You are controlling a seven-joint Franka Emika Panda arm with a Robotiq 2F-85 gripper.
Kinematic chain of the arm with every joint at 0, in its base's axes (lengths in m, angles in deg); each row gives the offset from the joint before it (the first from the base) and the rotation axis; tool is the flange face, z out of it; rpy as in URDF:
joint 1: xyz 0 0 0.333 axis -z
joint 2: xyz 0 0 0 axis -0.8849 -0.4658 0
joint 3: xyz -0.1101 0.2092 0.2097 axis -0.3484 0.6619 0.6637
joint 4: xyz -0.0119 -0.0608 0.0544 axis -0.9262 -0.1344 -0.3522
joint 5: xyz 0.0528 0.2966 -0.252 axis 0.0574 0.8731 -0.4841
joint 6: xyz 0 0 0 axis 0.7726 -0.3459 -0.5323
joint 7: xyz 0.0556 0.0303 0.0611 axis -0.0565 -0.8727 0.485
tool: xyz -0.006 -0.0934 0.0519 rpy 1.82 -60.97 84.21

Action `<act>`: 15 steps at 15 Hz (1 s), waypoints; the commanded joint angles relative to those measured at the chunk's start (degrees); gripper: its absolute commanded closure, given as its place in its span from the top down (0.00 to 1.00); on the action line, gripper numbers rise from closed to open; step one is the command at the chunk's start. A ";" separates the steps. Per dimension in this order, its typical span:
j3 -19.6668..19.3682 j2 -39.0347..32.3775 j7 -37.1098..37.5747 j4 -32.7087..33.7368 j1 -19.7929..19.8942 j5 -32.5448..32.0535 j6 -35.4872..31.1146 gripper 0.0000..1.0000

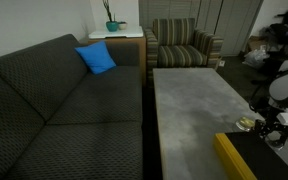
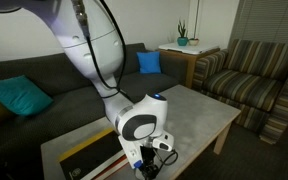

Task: Remove the lid from the silver candle container

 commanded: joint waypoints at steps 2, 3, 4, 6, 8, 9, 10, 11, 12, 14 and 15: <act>-0.08 -0.80 0.13 1.38 0.06 0.74 0.38 1.00; -0.15 -0.45 0.11 0.86 0.02 0.72 0.08 1.00; -0.24 0.27 0.03 -0.10 -0.11 0.63 -0.28 1.00; -0.25 1.35 -0.17 -1.50 -0.19 0.56 -1.00 1.00; -0.35 3.08 0.16 -3.74 -0.49 -0.03 -1.98 1.00; -0.52 3.94 0.26 -4.76 -0.80 -0.14 -2.33 1.00; -0.80 5.18 0.47 -6.25 -1.25 -0.26 -2.77 1.00; -1.03 6.36 0.52 -7.64 -1.68 -0.42 -3.19 1.00; -1.26 7.81 0.58 -9.31 -2.18 -0.57 -3.53 1.00; -1.63 10.11 0.03 -11.67 -3.12 -0.48 -3.71 1.00; -1.90 11.29 -0.01 -12.80 -3.67 -0.68 -3.54 1.00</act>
